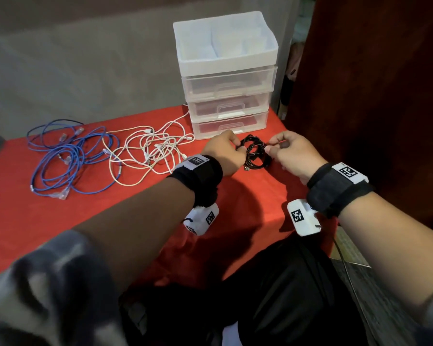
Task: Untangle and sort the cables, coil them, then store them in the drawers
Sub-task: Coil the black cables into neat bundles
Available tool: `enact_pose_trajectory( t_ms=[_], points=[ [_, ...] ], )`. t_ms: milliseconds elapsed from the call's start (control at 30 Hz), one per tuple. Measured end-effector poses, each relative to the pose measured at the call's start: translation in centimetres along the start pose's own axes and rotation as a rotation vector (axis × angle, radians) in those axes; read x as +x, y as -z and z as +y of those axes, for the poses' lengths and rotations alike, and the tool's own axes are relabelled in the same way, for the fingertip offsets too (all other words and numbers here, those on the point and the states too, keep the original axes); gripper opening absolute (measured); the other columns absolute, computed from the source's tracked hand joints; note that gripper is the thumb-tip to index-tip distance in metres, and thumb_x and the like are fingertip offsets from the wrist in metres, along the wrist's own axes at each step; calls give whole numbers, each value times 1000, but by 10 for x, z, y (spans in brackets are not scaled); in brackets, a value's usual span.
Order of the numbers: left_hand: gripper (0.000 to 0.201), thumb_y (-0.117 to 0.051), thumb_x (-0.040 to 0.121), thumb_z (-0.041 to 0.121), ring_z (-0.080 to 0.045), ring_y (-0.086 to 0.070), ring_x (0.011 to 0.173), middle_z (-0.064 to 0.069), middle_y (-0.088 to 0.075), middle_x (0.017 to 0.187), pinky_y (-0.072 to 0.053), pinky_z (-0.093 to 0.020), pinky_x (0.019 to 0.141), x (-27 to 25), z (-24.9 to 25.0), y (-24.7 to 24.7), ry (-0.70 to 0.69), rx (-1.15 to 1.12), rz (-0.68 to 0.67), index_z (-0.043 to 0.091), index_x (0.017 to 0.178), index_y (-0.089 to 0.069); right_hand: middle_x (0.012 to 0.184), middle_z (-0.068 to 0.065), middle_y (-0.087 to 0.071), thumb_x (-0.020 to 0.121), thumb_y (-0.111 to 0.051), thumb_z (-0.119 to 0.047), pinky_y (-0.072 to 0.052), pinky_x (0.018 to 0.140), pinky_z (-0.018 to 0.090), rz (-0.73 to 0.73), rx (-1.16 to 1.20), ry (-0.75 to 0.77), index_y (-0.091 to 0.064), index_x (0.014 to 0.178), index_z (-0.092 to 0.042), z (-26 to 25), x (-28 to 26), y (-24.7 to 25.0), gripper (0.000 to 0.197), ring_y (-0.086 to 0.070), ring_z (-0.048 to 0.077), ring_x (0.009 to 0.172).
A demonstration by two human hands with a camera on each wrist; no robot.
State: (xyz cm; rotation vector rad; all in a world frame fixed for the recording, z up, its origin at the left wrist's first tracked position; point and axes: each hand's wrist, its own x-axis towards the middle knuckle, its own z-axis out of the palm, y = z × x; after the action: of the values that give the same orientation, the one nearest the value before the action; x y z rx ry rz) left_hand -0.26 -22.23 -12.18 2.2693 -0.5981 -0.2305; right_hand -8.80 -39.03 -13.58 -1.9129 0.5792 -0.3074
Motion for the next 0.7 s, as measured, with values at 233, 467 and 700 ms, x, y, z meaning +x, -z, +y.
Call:
enact_pose_trajectory(
  t_ms=[233,467,700],
  points=[
    [23,-60,85,35,-32,-66,72,-10,-71,74,-58,-38,75,-46,-43,47,26,-109,69,12,85,-66,76,-7,-58,96,-66,-15,-39,55,8,-46,68,102,-70,97,-13,-31,-45,-28,5,-51,3,61],
    [15,-55,81,38,-20,-59,88,3,-64,90,-44,-26,78,-91,-122,123,107,264,81,26,80,-64,94,-8,-70,92,-71,-38,-50,76,29,-401,-55,130,-73,94,-24,-66,-70,-110,13,-61,9,83],
    [18,-63,90,26,-25,-60,107,-2,-66,113,-42,-24,85,-116,-171,179,155,498,-116,26,107,-68,82,-4,-68,92,-70,-47,-46,71,29,-585,-362,168,-73,95,-15,-92,-83,-175,32,-61,16,75]
  ],
)
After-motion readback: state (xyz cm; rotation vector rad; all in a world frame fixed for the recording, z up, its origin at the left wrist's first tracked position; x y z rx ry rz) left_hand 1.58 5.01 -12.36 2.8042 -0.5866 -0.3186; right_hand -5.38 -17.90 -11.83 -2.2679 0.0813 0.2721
